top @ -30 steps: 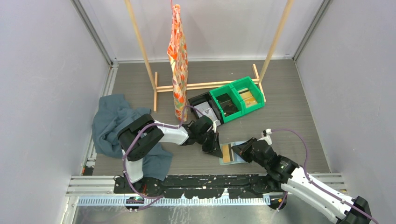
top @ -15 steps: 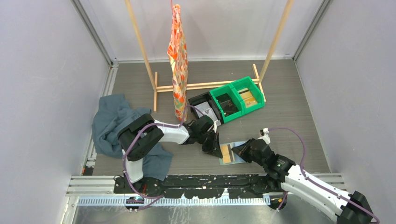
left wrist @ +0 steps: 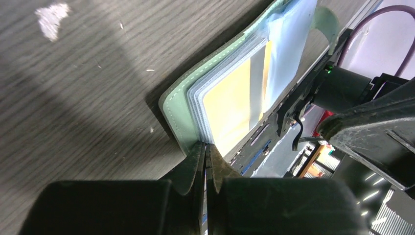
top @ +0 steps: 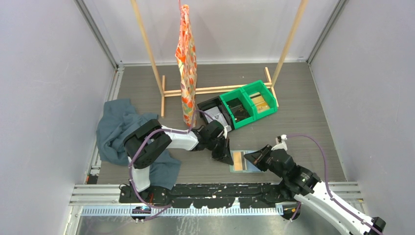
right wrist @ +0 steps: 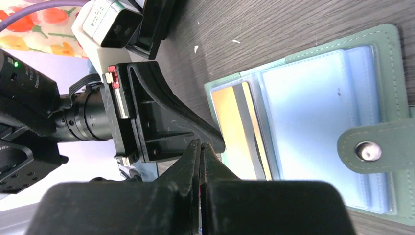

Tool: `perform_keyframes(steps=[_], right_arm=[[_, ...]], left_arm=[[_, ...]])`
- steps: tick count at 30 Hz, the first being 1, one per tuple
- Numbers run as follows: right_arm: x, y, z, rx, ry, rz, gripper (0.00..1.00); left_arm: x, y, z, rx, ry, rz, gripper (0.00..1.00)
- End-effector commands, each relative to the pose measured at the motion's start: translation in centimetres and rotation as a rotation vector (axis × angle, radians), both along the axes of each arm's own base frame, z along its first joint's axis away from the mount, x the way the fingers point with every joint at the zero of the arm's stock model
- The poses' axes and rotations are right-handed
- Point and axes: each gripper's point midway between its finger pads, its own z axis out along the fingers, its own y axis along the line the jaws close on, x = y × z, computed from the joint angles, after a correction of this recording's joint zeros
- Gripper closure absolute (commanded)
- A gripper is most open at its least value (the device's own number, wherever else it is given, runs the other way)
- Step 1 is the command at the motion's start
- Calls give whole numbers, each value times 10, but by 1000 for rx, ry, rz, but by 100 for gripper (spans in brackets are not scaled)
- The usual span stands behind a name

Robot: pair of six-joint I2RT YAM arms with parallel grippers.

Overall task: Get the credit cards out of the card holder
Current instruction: Remove the credit card from the card holder.

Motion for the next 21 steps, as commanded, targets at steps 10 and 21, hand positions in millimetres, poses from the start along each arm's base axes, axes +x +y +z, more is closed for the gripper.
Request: perform_keyframes(steps=[10,21], right_arm=[[-24,-25,-53,-179,164,2,99],[-21,-22,-59,-204,184,4,89]], left_arm=[[21,23,36,-17,-134,144,83],[24,21,33,-49,-147,176,56]])
